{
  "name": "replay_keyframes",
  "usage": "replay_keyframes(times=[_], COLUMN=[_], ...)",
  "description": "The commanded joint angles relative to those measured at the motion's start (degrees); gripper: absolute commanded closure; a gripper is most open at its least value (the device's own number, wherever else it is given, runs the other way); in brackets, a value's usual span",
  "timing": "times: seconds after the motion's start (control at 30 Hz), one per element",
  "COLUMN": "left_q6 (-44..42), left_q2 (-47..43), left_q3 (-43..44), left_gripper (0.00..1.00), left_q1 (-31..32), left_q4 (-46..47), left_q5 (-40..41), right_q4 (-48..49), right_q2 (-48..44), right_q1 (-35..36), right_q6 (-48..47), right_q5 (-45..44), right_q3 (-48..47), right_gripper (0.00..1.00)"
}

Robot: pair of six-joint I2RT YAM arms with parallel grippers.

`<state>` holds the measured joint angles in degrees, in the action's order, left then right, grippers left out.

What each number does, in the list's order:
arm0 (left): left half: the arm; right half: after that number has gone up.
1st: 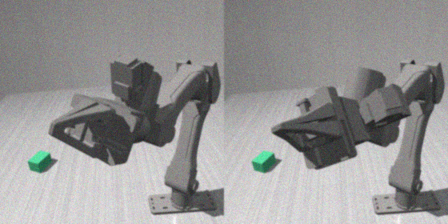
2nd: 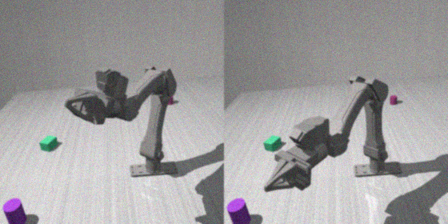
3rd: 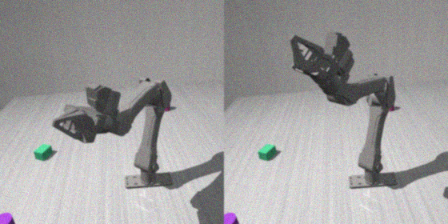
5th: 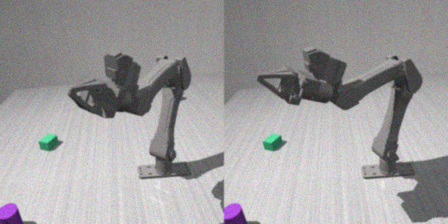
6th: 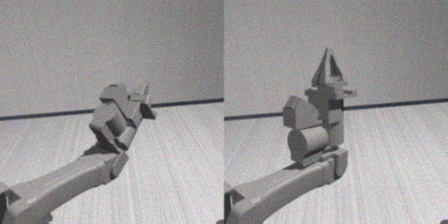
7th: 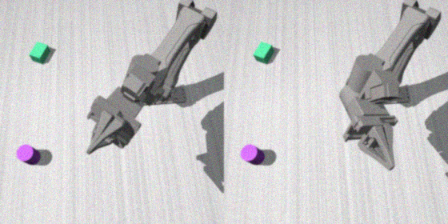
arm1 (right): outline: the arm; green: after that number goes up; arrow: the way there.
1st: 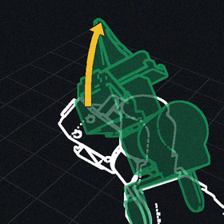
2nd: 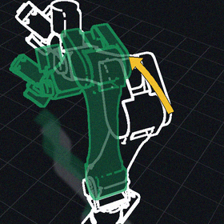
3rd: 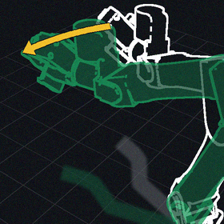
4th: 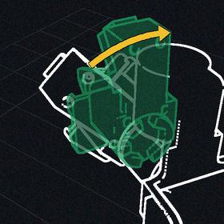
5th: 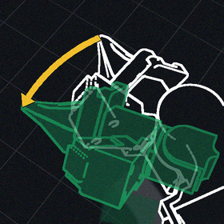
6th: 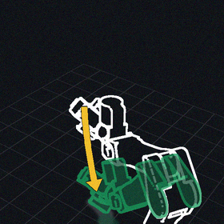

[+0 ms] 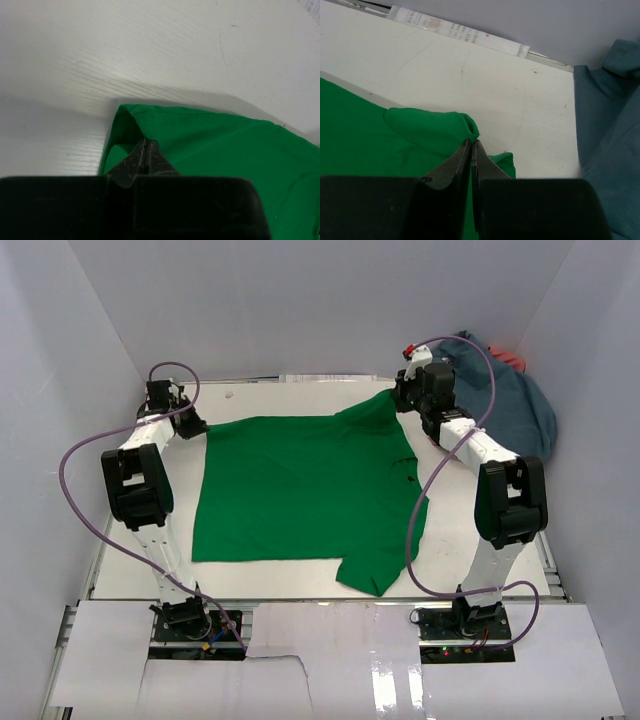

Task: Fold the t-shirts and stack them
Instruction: Fold the flattened tshirt in 1/3 of the way

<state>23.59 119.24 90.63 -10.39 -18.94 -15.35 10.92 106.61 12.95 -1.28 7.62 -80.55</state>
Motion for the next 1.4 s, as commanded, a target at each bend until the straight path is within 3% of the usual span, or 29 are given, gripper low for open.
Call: replay_keyframes(times=[0.0, 1.37], left_q6=[0.40, 1.54], left_q2=[-6.47, -19.04], left_q3=[-1.24, -16.97], left_gripper=[1.00, 1.00], left_q1=[-0.15, -2.97], left_q4=[1.01, 1.36], left_q5=[0.24, 0.41], right_q4=[3.67, 3.41], right_q2=[-3.95, -24.43], right_q1=[0.15, 3.40], right_q6=[-0.22, 0.84], right_q5=[-1.03, -3.84], right_q3=[1.45, 23.25], right_gripper=[0.92, 0.92])
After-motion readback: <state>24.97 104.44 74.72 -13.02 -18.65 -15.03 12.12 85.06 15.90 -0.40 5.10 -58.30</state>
